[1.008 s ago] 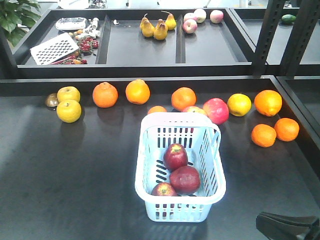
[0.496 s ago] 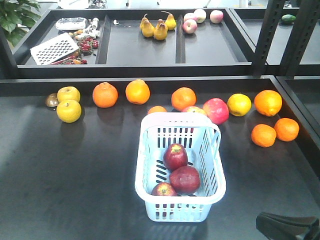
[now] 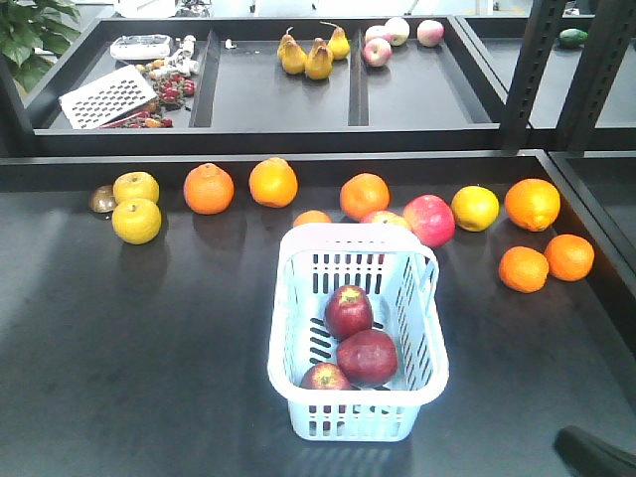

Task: Pick three apples into basket with both arms

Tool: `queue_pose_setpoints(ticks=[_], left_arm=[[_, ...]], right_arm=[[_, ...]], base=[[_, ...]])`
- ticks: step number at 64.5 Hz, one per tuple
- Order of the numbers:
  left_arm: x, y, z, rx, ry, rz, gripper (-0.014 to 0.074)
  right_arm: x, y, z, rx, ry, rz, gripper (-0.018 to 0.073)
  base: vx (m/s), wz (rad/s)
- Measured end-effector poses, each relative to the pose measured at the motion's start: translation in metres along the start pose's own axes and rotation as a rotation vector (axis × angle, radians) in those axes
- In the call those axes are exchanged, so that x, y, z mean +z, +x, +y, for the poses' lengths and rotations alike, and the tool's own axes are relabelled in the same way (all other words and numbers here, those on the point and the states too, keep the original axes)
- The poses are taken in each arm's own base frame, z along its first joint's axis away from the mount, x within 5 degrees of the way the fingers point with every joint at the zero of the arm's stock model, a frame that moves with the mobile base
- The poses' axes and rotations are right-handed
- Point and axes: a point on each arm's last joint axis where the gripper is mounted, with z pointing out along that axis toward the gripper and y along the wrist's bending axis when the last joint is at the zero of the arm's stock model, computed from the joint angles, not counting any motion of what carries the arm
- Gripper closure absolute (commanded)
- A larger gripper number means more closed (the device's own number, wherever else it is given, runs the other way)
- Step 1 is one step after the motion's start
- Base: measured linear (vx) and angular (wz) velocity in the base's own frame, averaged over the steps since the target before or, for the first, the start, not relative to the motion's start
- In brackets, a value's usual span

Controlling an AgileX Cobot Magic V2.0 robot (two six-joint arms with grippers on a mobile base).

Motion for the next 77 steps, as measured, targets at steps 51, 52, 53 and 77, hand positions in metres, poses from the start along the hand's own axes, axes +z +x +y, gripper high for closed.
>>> queue_pose_setpoints(ticks=[51, 52, 53, 77], left_arm=[[0.0, 0.0, 0.0, 0.0, 0.0, 0.0, 0.0603], [0.0, 0.0, 0.0, 0.0, 0.0, 0.0, 0.0603], [0.0, 0.0, 0.0, 0.0, 0.0, 0.0, 0.0603], [0.0, 0.0, 0.0, 0.0, 0.0, 0.0, 0.0603]], right_arm=[[-0.031, -0.016, -0.019, -0.14, 0.342, -0.38, 0.0564], [-0.031, -0.016, -0.019, -0.146, 0.343, -0.38, 0.0564], [-0.031, -0.016, -0.019, -0.151, 0.344, -0.38, 0.0564], [-0.032, -0.017, -0.019, -0.184, 0.35, -0.384, 0.0564]], base=[[0.0, 0.0], [0.0, 0.0], [0.0, 0.0], [0.0, 0.0]])
